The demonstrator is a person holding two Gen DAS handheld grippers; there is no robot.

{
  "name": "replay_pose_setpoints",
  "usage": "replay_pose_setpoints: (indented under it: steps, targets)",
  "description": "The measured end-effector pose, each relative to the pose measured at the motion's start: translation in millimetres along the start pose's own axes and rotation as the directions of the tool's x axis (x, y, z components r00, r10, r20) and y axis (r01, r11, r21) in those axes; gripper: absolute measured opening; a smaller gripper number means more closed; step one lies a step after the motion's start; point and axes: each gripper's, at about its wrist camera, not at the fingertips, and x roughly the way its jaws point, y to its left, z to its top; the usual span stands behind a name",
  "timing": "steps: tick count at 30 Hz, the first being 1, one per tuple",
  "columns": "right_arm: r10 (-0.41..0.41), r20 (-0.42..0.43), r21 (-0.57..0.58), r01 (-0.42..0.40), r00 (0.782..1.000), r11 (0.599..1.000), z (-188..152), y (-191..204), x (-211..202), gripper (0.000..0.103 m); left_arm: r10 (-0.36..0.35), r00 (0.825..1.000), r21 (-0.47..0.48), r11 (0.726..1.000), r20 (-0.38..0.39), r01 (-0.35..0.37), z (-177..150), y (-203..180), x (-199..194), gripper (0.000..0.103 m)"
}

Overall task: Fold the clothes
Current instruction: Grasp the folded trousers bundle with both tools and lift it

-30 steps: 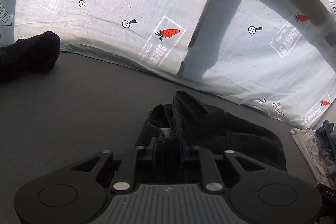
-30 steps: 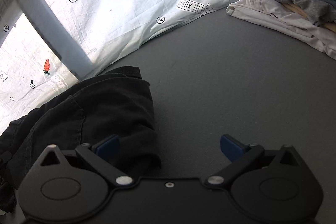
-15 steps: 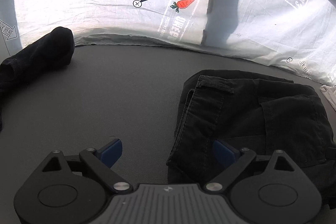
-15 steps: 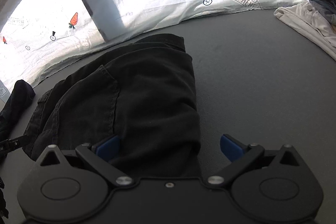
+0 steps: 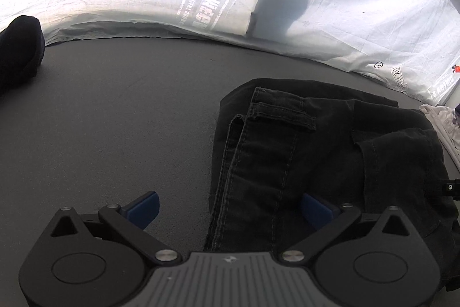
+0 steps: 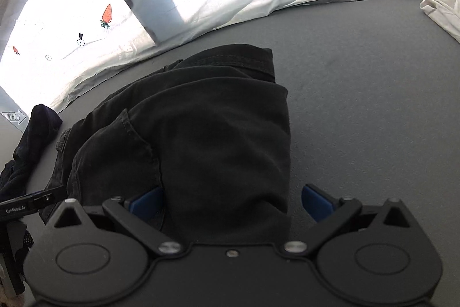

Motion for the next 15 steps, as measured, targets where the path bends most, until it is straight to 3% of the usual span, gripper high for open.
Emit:
replay_pose_setpoints:
  steps: [4, 9, 12, 14, 15]
  targets:
    - [0.106, -0.034, 0.02, -0.105, 0.994, 0.994, 12, -10, 16, 0.103, -0.066, 0.996, -0.041, 0.997, -0.064, 0.063, 7, 11, 19, 0.103]
    - [0.165, -0.033, 0.075, -0.162, 0.986, 0.984, 18, -15, 24, 0.103, -0.083, 0.996, -0.069, 0.994, -0.037, 0.08, 2, 14, 18, 0.103]
    - [0.186, -0.011, 0.161, -0.182, 0.982, 0.97, 18, -20, 25, 0.103, -0.091, 0.995, -0.149, 0.985, -0.028, 0.086, 1, 14, 17, 0.101]
    - [0.257, 0.005, 0.302, -0.246, 0.966, 0.921, 17, -32, 27, 0.103, -0.123, 0.992, -0.218, 0.969, -0.021, 0.116, 0, 14, 14, 0.093]
    - [0.304, 0.029, 0.404, -0.289, 0.952, 0.868, 15, -40, 29, 0.102, -0.161, 0.987, -0.26, 0.954, -0.012, 0.153, -2, 16, 13, 0.072]
